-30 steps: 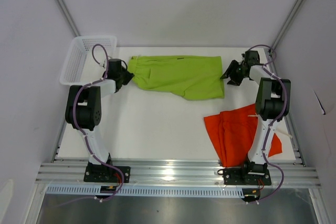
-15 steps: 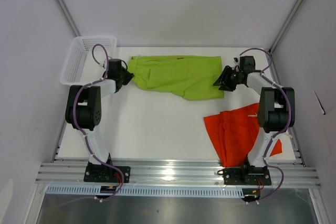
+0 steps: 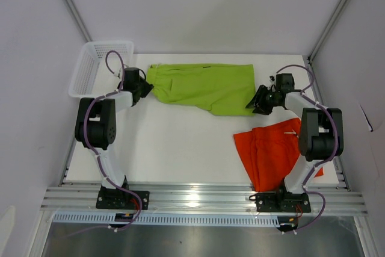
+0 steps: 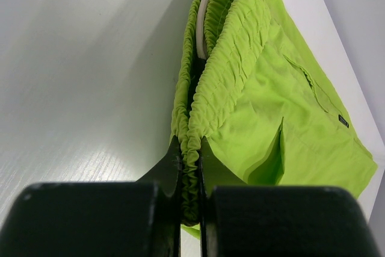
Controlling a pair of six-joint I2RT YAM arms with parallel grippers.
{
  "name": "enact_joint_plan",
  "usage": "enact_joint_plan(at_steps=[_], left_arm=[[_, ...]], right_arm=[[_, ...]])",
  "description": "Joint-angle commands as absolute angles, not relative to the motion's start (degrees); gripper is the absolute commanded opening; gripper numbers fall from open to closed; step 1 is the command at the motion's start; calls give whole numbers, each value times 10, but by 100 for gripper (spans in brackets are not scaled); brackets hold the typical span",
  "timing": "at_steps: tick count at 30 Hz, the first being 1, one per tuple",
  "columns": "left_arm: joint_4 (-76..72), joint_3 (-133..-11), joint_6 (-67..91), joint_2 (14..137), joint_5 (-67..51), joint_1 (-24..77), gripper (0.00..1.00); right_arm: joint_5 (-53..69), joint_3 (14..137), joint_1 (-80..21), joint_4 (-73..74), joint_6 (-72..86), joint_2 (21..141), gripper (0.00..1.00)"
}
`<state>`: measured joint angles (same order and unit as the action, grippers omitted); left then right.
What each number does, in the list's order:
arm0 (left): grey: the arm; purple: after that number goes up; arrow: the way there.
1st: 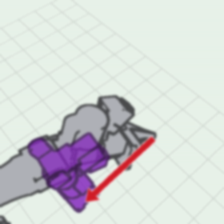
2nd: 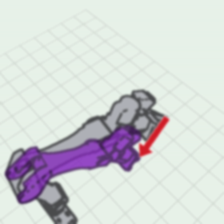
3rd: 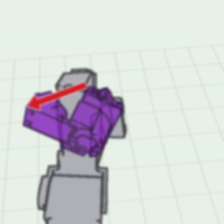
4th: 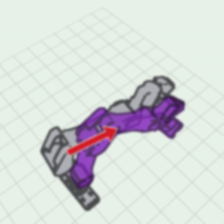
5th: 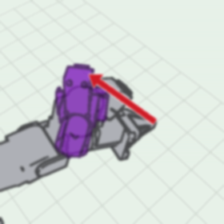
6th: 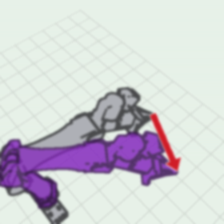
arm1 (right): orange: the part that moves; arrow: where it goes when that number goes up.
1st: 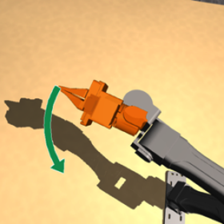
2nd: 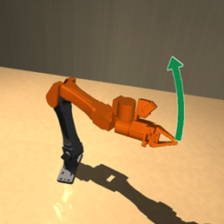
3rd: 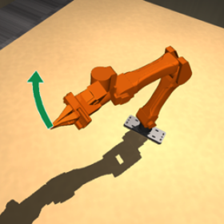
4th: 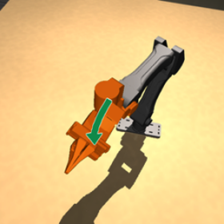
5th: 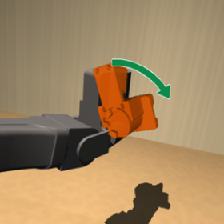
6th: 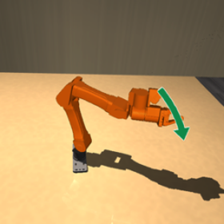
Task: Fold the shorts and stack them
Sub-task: Fold the shorts
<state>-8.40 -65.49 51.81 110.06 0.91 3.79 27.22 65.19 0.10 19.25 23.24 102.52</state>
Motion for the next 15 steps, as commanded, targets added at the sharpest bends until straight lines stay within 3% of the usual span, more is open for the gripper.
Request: enact_joint_plan(at_steps=[1, 15], left_arm=[[-97, -677, 499, 1098, 25, 40, 0], [-96, -675, 498, 1097, 22, 39, 0]], right_arm=[[264, 643, 5, 174, 229, 1013, 49], [249, 670, 8, 166, 243, 1057, 50]])
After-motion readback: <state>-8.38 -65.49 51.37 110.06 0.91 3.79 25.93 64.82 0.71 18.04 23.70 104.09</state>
